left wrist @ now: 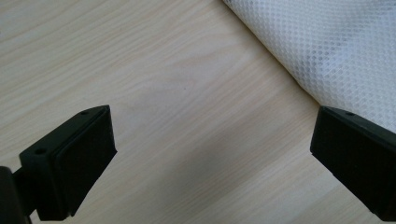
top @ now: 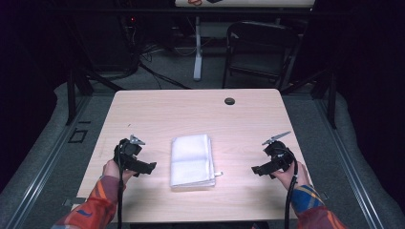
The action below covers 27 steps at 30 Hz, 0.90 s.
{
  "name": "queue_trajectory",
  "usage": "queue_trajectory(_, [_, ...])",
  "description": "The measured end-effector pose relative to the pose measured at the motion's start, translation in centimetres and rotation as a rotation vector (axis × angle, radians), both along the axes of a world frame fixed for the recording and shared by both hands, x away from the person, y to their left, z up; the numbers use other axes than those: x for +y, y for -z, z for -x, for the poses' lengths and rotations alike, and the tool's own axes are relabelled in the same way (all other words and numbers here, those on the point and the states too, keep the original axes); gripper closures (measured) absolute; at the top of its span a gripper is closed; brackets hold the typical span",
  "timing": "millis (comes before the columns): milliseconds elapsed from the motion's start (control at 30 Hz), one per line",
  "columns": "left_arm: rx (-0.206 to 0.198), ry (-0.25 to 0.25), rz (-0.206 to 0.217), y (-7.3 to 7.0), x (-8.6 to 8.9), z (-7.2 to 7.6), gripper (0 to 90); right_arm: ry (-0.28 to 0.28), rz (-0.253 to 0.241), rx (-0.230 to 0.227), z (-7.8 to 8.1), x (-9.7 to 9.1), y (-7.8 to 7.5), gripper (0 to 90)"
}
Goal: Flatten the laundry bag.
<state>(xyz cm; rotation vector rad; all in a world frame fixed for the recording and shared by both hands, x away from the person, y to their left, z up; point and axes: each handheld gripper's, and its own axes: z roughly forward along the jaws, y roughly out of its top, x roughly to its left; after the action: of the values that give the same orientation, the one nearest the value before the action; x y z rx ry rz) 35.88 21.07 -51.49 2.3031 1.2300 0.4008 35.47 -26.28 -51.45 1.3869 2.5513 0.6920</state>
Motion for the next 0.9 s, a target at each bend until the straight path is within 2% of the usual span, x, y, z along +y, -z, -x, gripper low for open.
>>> queue_trajectory(33, [-0.001,0.001,-0.001,0.0,-0.1,0.0,0.0,-0.002,0.010,0.001,0.0,-0.1,0.0,2.3])
queue_trajectory(100, [-0.004,0.004,-0.003,-0.1,-0.1,0.1,0.0,0.003,-0.003,0.002,0.1,0.0,0.0,2.5])
queue_trajectory(133, [0.007,0.010,0.000,-0.1,-0.2,0.1,0.0,0.001,-0.001,0.002,0.1,0.0,-0.1,2.6])
queue_trajectory(167, [-0.006,0.011,-0.006,-0.1,-0.3,0.2,0.0,0.004,-0.004,-0.006,0.1,0.2,-0.1,2.7])
queue_trajectory(267, [0.001,0.019,0.007,-0.3,-0.3,0.3,0.0,-0.007,0.002,-0.006,0.1,0.4,-0.2,2.5])
queue_trajectory(300, [-0.007,0.020,0.011,-0.4,-0.3,0.3,0.0,0.000,-0.027,-0.025,0.3,0.6,-0.1,2.5])
queue_trajectory(333, [-0.007,0.020,0.011,-0.4,-0.3,0.3,0.0,0.000,-0.027,-0.025,0.3,0.6,-0.1,2.5])
queue_trajectory(367, [-0.013,0.028,0.020,-0.6,-0.5,0.4,0.0,-0.018,0.002,-0.011,0.2,0.6,-0.4,2.4])
queue_trajectory(433, [-0.032,0.031,0.005,-0.7,-0.9,0.5,0.0,-0.017,-0.023,-0.010,0.2,0.6,-0.3,2.4])
queue_trajectory(467, [-0.036,0.032,0.003,-0.7,-1.0,0.5,0.0,-0.021,-0.009,-0.003,0.2,0.6,-0.3,2.4])
queue_trajectory(533, [-0.045,0.049,0.017,-0.9,-1.4,0.6,0.0,-0.021,-0.017,0.004,0.2,0.6,-0.3,2.4])
queue_trajectory(567, [-0.053,0.052,0.020,-0.9,-1.6,0.6,0.1,-0.002,-0.038,-0.012,0.3,0.8,-0.1,2.5])
queue_trajectory(700, [-0.054,0.073,0.022,-1.0,-2.5,0.9,0.2,-0.029,-0.028,0.008,0.1,0.9,-0.2,3.0])
queue_trajectory(733, [-0.056,0.098,0.025,-1.0,-3.2,1.0,0.2,-0.029,-0.018,0.014,0.1,0.9,-0.2,3.2])
queue_trajectory(900, [-0.047,0.153,0.014,-0.9,-5.0,1.3,0.2,-0.034,-0.017,0.020,0.1,1.2,-0.1,3.7])
